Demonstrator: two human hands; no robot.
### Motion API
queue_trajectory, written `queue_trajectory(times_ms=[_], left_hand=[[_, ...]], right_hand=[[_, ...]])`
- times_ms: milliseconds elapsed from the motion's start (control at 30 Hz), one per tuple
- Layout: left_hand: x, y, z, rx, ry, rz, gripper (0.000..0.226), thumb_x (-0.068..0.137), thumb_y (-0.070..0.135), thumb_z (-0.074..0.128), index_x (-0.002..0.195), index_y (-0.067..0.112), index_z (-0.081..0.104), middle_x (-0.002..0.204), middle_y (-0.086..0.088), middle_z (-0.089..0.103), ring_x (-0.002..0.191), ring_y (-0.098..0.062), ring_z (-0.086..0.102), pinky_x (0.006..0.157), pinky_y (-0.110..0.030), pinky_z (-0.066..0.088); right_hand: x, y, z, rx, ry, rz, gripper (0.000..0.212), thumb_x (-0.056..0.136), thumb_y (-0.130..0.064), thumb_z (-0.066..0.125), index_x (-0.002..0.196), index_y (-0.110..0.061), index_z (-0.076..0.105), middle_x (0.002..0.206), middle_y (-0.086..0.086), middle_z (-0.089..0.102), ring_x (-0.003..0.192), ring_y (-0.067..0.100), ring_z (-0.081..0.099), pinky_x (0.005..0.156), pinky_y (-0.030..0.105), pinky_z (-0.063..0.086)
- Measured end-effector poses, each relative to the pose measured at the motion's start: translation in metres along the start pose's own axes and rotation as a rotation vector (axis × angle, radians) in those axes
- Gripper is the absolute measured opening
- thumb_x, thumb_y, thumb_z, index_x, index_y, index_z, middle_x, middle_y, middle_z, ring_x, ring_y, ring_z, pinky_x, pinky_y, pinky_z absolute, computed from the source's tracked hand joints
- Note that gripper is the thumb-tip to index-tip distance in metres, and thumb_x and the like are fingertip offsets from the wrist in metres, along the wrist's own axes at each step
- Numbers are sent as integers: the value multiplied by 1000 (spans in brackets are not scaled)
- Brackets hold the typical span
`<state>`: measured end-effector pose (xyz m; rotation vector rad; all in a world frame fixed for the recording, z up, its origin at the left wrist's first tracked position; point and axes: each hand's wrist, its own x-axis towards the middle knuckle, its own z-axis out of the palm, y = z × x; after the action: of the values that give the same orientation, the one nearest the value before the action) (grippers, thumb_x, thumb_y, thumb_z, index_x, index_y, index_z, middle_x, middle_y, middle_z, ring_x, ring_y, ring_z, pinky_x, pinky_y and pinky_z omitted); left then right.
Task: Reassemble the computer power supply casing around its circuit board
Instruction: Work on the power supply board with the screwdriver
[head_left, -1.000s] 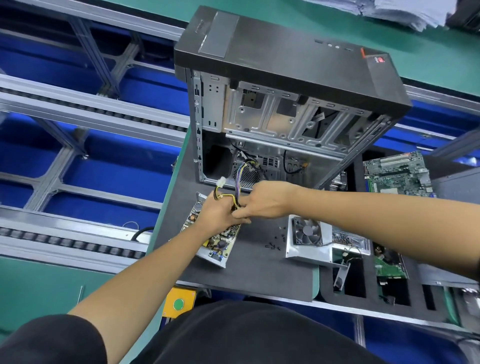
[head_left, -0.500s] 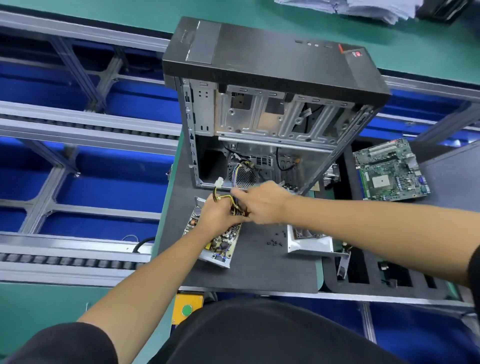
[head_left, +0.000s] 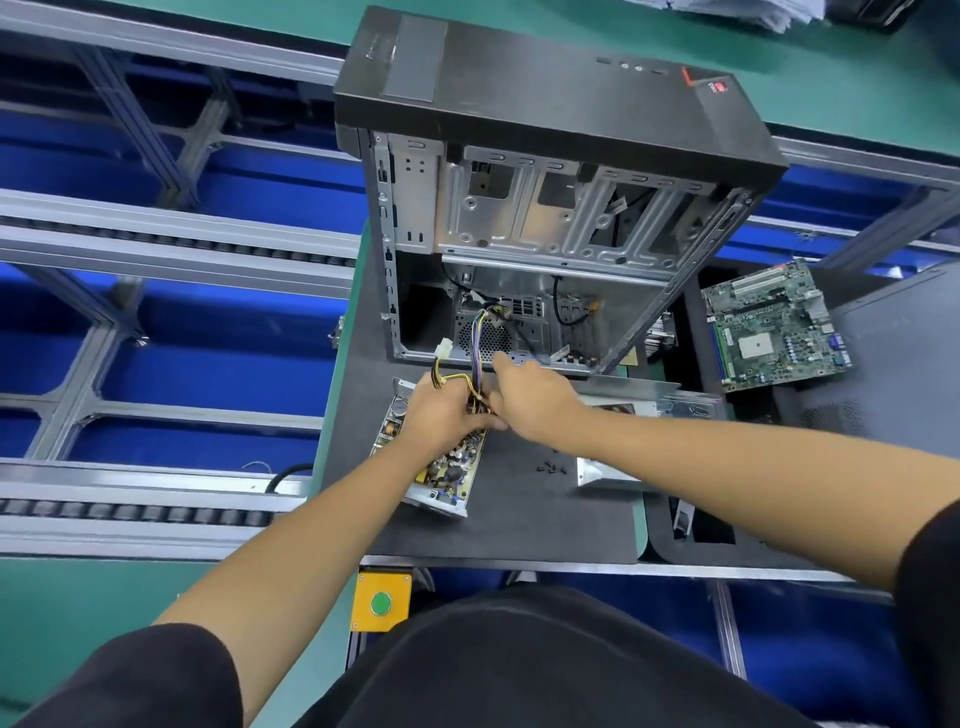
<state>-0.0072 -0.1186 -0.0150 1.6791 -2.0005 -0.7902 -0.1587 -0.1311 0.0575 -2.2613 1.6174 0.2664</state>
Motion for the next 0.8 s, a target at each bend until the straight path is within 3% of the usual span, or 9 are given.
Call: queue_trajectory(times_ms=[100, 200, 267, 367, 467, 567, 633, 700, 800], left_hand=[[-2, 1, 0, 19, 57, 59, 68, 56, 49, 94, 59, 41, 26, 42, 22, 25, 45, 8, 30, 52, -13, 16], [2, -3, -1, 50, -42, 10, 56, 64, 56, 88, 62, 34, 37, 53, 24, 36, 61, -12, 46, 55, -17, 20], [5, -4, -4, 65, -143, 26, 48, 64, 68, 82, 81, 30, 58, 64, 28, 47, 79, -8, 52, 65, -22, 28], [9, -11, -8, 79, -284, 47, 52, 66, 66, 84, 96, 32, 56, 81, 25, 57, 99, -13, 56, 75, -20, 32], [15, -18, -13, 105, -413, 13, 67, 71, 54, 86, 120, 22, 54, 118, -1, 65, 118, -25, 52, 88, -27, 37], [19, -22, -14, 73, -452, 35, 48, 78, 43, 85, 112, 31, 54, 123, -2, 65, 115, -22, 51, 91, -29, 38], [20, -23, -14, 88, -477, 82, 43, 82, 45, 81, 114, 41, 51, 128, 5, 63, 119, -18, 48, 101, -32, 36], [16, -25, -15, 156, -492, 107, 59, 83, 52, 76, 133, 34, 50, 132, 6, 60, 130, -21, 45, 113, -34, 26], [3, -30, -22, 276, -403, 129, 76, 83, 66, 68, 140, 22, 43, 116, -1, 58, 132, -31, 38, 119, -42, 14]], right_hand=[[1, -1, -5, 137, -56, 68, 25, 92, -33, 52, 97, -15, 34, 72, 1, 51, 69, 30, 57, 55, 36, 38], [0, 4, -21, -208, -105, -214, 43, 89, -53, 52, 103, -19, 29, 78, -1, 60, 57, 20, 49, 50, 31, 31], [-1, 12, -33, -476, -136, -455, 35, 94, -38, 50, 120, -20, 33, 106, 3, 61, 54, 21, 42, 48, 31, 32], [0, 20, -39, -650, -181, -675, 30, 100, -25, 47, 129, -22, 40, 126, 5, 51, 50, 22, 34, 49, 35, 33], [-3, 16, -30, -420, -143, -532, 24, 98, -23, 47, 121, -20, 47, 100, 5, 58, 62, 28, 48, 52, 35, 36], [-8, 16, -14, -90, -59, -198, 7, 94, -22, 47, 100, -22, 45, 66, 0, 48, 66, 32, 51, 53, 36, 37], [-11, 21, -8, 55, -37, -27, 6, 92, -21, 46, 92, -19, 40, 67, 1, 47, 69, 32, 52, 50, 34, 31], [-15, 29, -7, 115, -45, 54, 6, 91, -25, 46, 93, -20, 42, 74, 2, 55, 73, 31, 55, 52, 33, 30], [-24, 41, -7, 98, 2, 58, 8, 88, -32, 48, 92, -30, 41, 80, -4, 62, 73, 26, 56, 57, 33, 30]])
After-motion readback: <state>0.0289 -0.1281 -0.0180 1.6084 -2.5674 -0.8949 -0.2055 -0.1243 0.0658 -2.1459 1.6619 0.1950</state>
